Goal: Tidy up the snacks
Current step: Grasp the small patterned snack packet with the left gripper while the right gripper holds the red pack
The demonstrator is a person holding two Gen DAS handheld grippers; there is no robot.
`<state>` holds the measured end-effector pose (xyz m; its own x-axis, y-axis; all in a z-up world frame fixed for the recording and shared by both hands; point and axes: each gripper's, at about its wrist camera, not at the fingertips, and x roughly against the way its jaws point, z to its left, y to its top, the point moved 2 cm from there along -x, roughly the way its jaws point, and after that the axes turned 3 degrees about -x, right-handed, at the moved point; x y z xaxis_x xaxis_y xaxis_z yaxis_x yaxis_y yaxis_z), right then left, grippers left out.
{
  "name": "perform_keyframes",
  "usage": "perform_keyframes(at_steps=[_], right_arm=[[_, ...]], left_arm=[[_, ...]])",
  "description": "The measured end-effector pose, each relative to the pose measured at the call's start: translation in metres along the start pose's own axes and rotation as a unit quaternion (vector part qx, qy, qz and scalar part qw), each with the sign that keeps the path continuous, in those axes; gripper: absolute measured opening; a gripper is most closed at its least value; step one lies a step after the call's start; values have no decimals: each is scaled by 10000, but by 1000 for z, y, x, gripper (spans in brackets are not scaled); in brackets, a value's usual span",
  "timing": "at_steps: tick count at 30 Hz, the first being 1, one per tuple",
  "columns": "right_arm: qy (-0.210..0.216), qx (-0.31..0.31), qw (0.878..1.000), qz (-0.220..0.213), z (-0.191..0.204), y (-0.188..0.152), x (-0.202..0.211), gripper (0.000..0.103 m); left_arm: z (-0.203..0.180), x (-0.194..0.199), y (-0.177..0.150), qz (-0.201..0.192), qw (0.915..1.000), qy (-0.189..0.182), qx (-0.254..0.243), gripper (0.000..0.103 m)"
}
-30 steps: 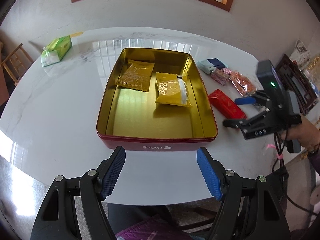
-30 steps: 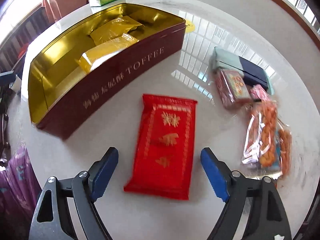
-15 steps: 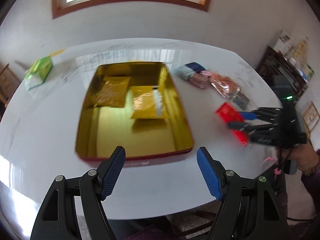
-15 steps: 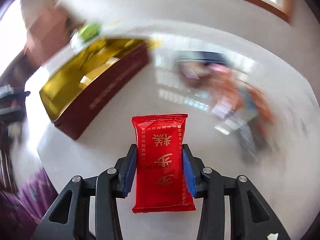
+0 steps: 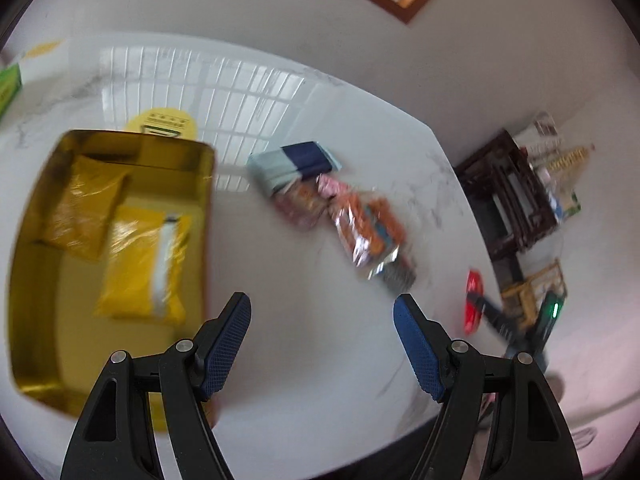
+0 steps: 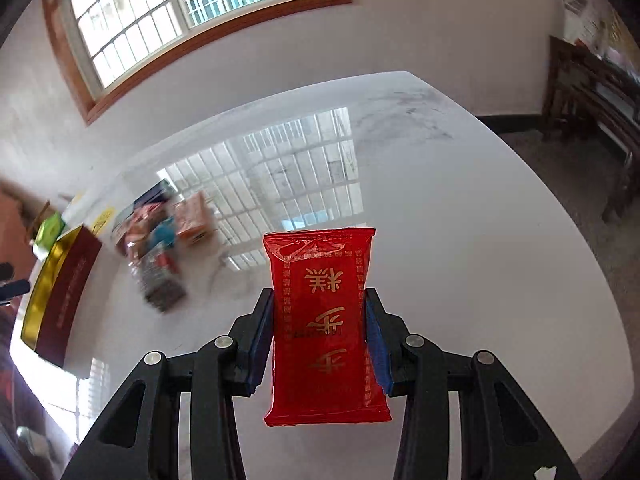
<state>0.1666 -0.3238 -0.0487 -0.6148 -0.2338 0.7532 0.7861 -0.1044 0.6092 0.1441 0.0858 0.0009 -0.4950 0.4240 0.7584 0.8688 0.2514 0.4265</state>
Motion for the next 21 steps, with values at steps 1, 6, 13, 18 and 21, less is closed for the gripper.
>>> perform_keyframes(at_steps=[1,6,13,18,21], right_arm=[[45,-37,10000,8,0,1,-5,39],[253,-153,9996,-8,-6,-5,-13,39],[470,-252,9986,-9,-12,-5,-20,39],[511,-128,9986,-12,-6,-7,-19,39],[511,-30,9987,-26,-2,-8,-19,39]], left_arm=[[-1,-11,11,-5,9998,-58,208,74],[-1,-65,45,199,9962,-17,845,74],[14,-107,62,161,9882,416,1463,74],[20,-126,67,196,9821,786,1702,71],[18,-132,73,171,9819,912,1654,71]])
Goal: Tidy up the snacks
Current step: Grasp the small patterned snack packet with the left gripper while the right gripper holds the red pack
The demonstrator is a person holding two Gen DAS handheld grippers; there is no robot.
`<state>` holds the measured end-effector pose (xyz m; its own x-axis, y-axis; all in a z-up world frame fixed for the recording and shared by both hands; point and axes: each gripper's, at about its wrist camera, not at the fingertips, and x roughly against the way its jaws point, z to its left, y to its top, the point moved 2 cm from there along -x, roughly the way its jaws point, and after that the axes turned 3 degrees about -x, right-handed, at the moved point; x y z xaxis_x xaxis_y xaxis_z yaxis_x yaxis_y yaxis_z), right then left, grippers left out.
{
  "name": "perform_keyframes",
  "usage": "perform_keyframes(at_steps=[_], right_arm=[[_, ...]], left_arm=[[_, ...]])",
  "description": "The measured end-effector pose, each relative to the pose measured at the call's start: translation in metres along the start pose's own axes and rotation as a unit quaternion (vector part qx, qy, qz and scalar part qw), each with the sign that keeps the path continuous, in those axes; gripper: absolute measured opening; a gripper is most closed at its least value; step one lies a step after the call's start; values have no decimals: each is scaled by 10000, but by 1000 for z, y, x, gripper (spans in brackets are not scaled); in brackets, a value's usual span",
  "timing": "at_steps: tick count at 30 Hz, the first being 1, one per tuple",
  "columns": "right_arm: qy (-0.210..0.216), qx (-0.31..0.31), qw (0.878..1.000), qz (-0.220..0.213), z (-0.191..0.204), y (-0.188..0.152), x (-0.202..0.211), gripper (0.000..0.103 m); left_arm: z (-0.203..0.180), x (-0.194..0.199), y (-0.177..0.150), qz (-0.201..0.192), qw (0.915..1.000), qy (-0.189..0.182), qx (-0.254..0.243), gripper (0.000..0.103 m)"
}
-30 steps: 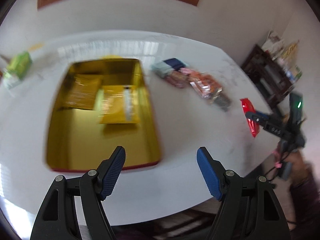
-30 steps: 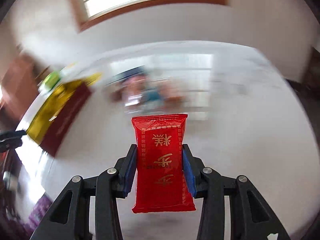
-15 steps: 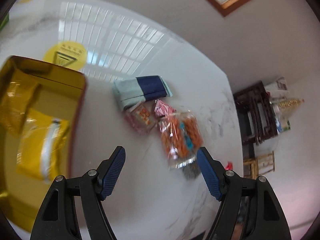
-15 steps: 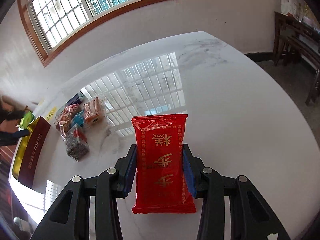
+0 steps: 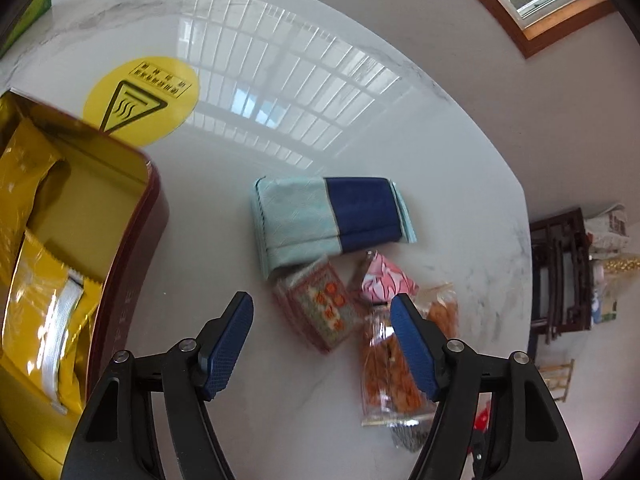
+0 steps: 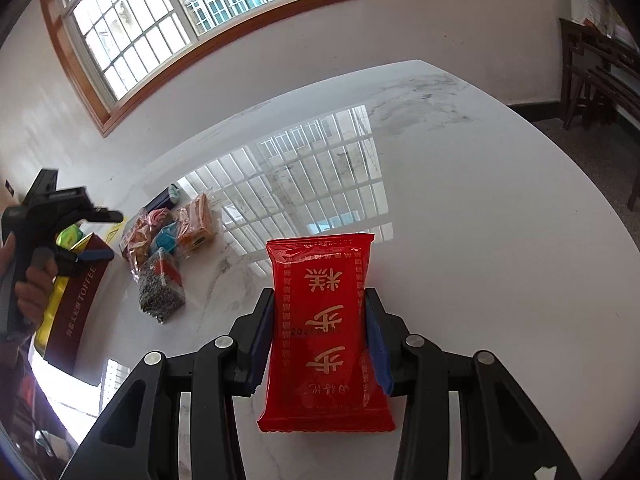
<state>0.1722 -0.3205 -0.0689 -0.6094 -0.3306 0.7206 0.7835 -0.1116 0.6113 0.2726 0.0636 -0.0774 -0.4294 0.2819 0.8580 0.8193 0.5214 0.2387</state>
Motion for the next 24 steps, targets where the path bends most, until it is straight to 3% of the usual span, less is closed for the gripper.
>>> perform_keyframes(at_steps=[3,5,6,7,15,24], right_arm=[[39,-3,10000,8,1,0,-2,39],[88,-59,9999,-3,-1,0,-1,39],[110,-81,9999,-4,-2,0,-1,39],[124,-98,9999,-10,-3,0,-1,39],[189,-99,9998,-25,-2,0,0,40],[86,-146,9999,31,-3,0,-3,40]], left_arm=[[1,-4,-2,13,9999,92,83,66],[2,-9,-1,100,9997,183,153,55],[2,-13,-2,164,9995,243,151,43],[2,-16,-2,211,9993,282,146,41],[-3,-18,-2,189,9982,523,204,41],[-11,-16,-13,25,9969,728,-286,36]])
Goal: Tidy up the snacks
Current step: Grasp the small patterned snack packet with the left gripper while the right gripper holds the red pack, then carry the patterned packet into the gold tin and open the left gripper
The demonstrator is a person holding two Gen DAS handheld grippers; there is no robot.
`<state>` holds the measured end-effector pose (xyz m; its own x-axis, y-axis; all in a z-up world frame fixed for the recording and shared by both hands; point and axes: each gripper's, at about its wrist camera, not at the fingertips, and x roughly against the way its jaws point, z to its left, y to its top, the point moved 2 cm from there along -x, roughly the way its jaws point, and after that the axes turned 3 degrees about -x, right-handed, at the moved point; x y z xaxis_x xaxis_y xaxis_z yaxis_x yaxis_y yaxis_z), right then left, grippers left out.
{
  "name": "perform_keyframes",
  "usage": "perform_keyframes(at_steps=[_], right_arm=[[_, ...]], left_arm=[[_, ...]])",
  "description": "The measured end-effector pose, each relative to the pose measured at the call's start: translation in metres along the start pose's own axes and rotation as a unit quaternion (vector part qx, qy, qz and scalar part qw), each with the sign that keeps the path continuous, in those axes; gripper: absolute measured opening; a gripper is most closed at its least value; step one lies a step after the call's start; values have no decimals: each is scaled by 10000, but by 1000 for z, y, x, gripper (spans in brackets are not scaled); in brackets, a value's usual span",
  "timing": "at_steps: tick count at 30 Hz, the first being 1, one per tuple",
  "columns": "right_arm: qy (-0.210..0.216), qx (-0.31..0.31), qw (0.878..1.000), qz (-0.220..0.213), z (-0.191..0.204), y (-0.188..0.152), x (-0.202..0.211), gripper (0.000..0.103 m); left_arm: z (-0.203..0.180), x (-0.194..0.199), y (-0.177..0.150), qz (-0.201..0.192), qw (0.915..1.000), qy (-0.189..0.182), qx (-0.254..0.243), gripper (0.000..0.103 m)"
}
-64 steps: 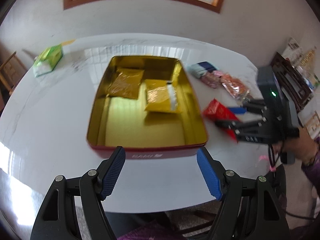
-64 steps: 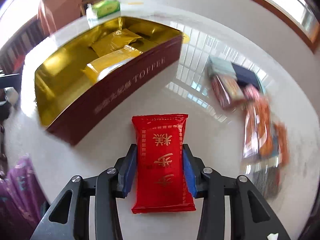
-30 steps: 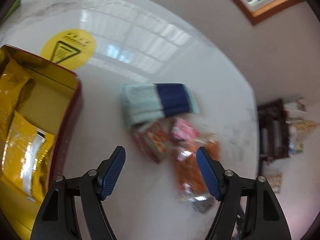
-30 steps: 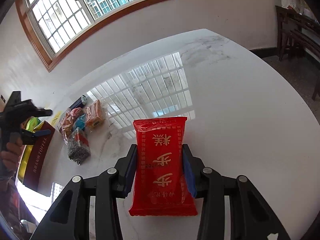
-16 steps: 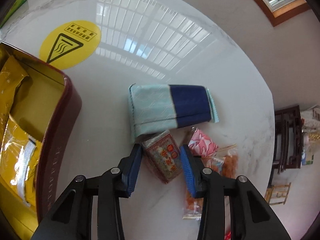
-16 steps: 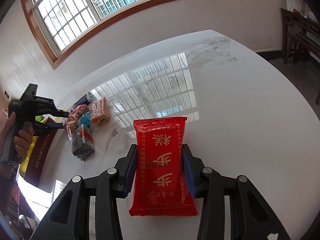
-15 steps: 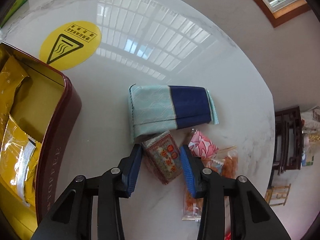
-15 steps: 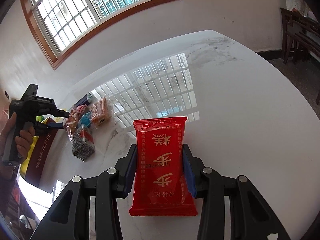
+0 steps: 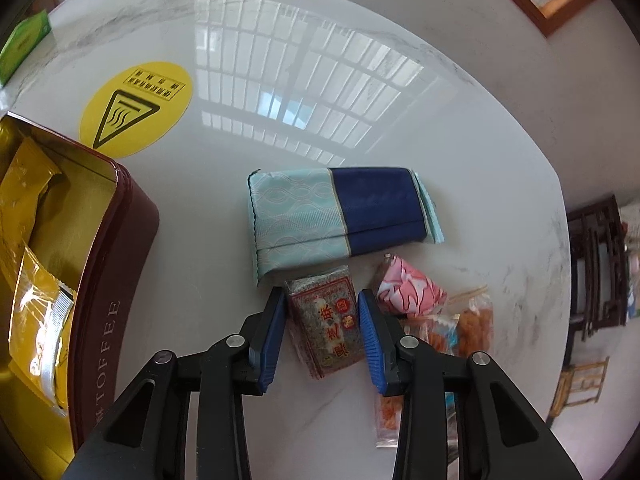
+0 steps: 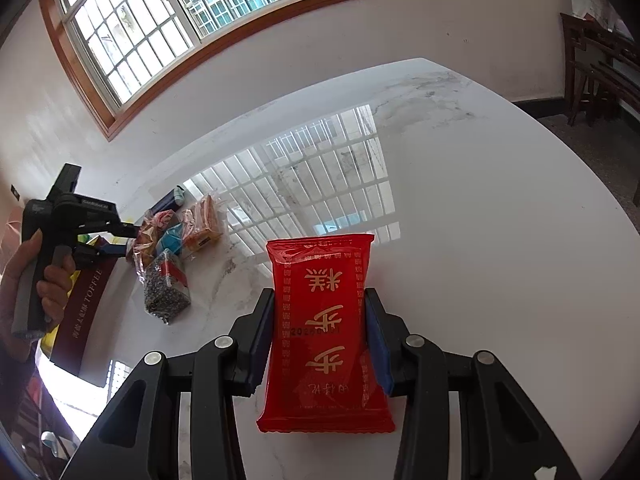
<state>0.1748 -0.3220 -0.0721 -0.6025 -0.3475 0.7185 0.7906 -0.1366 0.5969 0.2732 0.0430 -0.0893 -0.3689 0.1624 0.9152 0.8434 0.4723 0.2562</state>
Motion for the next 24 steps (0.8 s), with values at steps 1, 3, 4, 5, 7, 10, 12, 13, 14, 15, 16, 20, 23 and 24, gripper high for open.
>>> perform_keyframes(at_steps=[1,3,4,5,7,10,12,13,14,15,16,20,23,24], right_arm=[[-29,-3,10000,2,0,1,-1,40],[-109,15,9999,-10,1,1,-2,40],[-165,32,9999,-24,2,1,-2,40],[-258,65,9996,-47,3,0,-2,40],[-387,150,9991,-71,6,-1,-3,40],[-602,307,9977,-102,12,-2,-5,39],[-683,366,9969,-113,13,-3,-5,39],[-708,384,9967,-113,14,-3,-6,39],[-726,388,9965,-117,14,-3,-6,39],[-746,389,9964,-123,14,-3,-6,39],[-770,393,9962,-127,14,-3,-6,39],[-870,449,9951,-138,16,-3,-7,39],[-967,519,9939,-143,18,-4,-8,39],[-985,531,9936,-143,19,-4,-8,39]], left_arm=[[-1,2,-3,-32,10000,7,-82,36],[-3,7,-11,-135,9996,40,-239,35],[-3,12,-17,-232,9991,45,-357,35],[-2,16,-23,-283,9986,-6,-441,35],[0,26,-34,-339,9978,-131,-548,35],[4,46,-49,-451,9962,-292,-678,35],[7,60,-56,-516,9950,-407,-747,35],[9,70,-61,-575,9940,-471,-802,35],[11,78,-64,-612,9932,-517,-846,34],[12,85,-67,-647,9925,-561,-877,35],[15,94,-71,-681,9917,-620,-897,35],[31,123,-84,-795,9894,-770,-941,35],[46,147,-95,-1011,9875,-761,-939,35],[53,154,-98,-1058,9873,-750,-920,35]])
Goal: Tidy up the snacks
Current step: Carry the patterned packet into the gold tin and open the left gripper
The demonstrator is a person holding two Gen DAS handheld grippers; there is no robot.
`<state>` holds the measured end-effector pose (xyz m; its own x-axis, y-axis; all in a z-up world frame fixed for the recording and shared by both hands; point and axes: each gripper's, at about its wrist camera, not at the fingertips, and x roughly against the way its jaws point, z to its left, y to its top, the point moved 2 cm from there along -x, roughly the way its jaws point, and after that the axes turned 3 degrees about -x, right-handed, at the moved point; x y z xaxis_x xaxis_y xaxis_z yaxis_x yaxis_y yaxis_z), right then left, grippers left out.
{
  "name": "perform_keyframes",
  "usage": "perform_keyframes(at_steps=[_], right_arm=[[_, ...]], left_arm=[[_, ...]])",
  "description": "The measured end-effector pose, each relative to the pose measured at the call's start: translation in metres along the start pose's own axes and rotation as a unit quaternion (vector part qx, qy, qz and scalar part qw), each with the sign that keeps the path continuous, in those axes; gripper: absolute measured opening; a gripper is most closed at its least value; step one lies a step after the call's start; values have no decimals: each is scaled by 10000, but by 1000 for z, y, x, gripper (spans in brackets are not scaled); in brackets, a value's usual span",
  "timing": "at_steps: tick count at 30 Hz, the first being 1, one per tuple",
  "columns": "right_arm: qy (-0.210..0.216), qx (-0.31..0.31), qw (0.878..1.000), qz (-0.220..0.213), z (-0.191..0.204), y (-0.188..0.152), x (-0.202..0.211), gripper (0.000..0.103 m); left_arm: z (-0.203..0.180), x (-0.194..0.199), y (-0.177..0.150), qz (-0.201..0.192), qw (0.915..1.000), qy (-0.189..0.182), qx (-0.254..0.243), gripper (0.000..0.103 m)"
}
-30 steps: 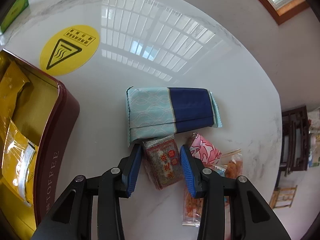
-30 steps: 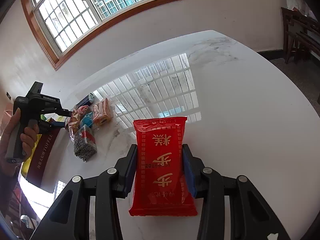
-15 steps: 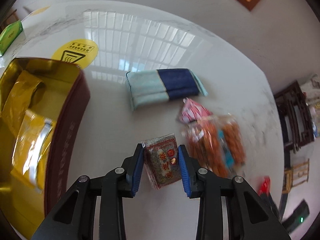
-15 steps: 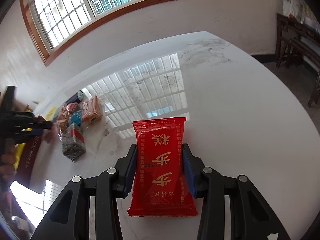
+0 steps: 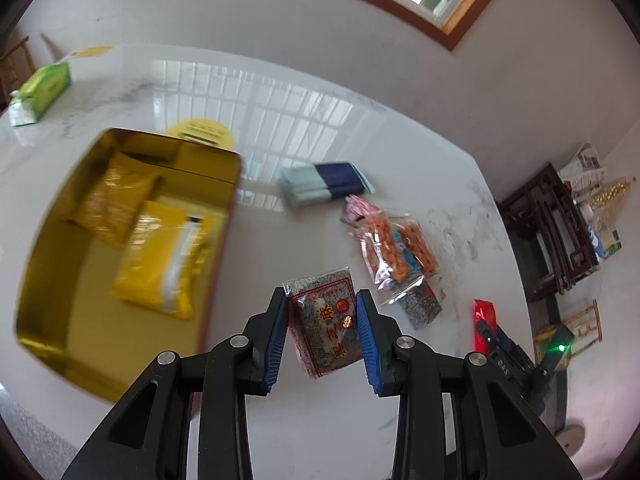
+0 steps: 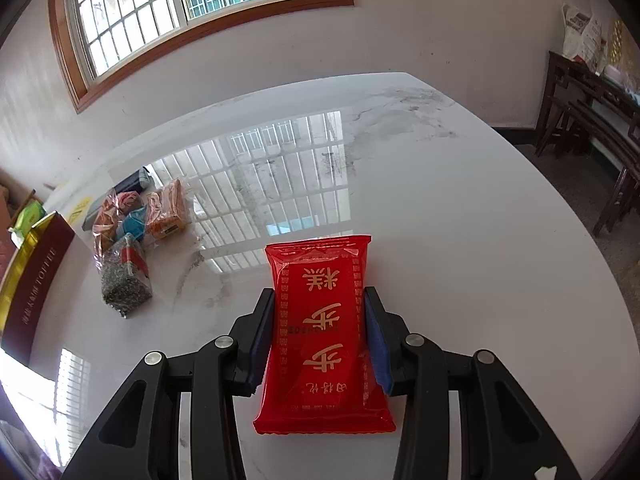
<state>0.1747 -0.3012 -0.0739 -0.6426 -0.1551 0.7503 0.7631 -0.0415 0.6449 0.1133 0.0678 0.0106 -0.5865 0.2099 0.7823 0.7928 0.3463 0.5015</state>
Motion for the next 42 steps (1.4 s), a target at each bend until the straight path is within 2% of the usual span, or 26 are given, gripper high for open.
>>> perform_keyframes(at_steps=[7,18,27,42], right_arm=[[-104,26,9999,-7,2,-1,0,39],[-165,63,9998,-7,5,-1,0,39],[-176,74,9998,-5,5,-1,0,39],[-177,76,9998,-6,4,-1,0,40]], left_arm=[[62,38,-3,-171,9989,397,202,35],[136,42,-10,-209,9937,1074,262,34],[148,21,-12,-255,9858,1647,-193,35],[158,-2,-12,-258,9781,2021,-420,35]])
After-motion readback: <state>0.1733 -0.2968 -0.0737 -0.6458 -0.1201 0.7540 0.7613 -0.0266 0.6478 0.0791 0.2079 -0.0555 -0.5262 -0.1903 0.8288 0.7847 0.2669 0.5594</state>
